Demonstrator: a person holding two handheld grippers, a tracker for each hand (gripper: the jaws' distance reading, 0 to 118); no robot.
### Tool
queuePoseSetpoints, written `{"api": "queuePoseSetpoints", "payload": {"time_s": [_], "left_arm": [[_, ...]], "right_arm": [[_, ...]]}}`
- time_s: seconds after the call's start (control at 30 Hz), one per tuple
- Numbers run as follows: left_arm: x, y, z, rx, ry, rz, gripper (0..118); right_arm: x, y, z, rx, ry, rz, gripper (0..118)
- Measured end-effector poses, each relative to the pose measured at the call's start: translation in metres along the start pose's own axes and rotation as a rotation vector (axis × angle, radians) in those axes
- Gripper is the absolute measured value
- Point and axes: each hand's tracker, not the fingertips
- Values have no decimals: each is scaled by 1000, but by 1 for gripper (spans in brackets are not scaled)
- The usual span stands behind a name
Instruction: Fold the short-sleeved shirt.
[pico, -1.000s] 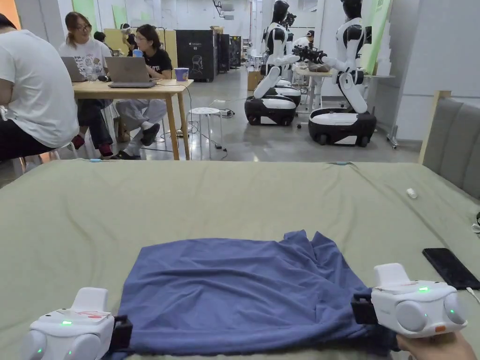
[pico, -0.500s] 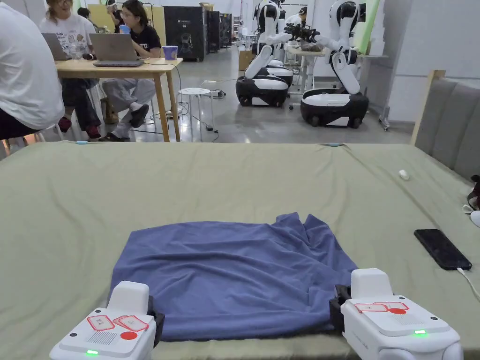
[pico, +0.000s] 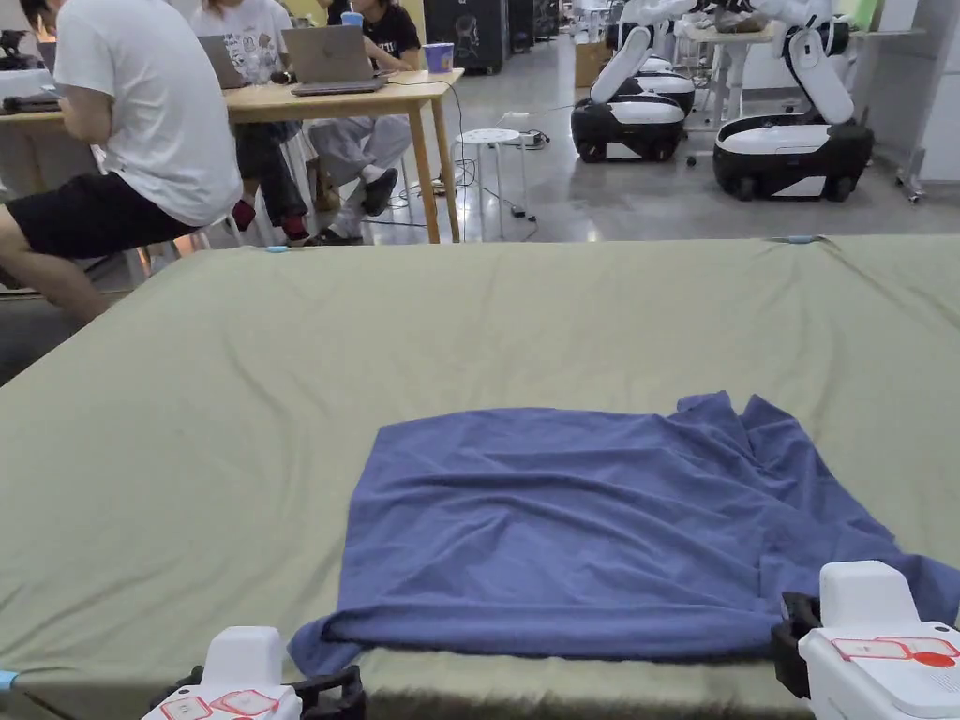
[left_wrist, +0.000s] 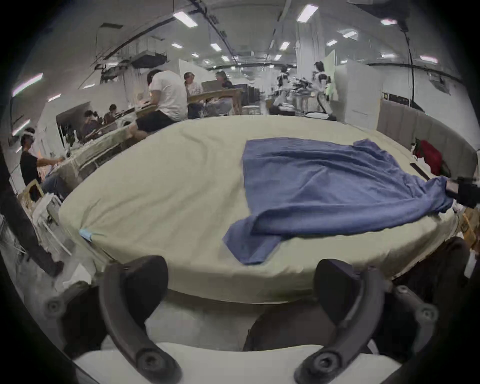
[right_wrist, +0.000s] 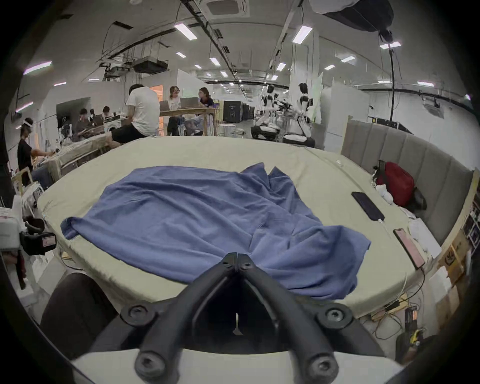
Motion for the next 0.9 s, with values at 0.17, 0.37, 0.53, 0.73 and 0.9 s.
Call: {"api": "queuePoseSetpoints", "payload": {"time_s": [0.17, 0.37, 0.53, 0.73, 0.9], "left_arm": [[-7, 14, -32, 2, -42, 43, 72], [-1, 23, -67, -95, -78, -14, 32], [19, 36, -42, -71, -41, -137, 0], [47, 60, -10, -13, -46, -185, 0], [54, 64, -12, 10, -35, -218, 0]], "right_arm": [[3, 6, -4, -7, -1, -5, 0], [23, 14, -1, -3, -36, -18, 0], [43, 19, 11, -16, -76, -13, 0], [76, 21, 31, -45, -153, 26, 0], [99, 17, 44, -70, -127, 50, 94]]}}
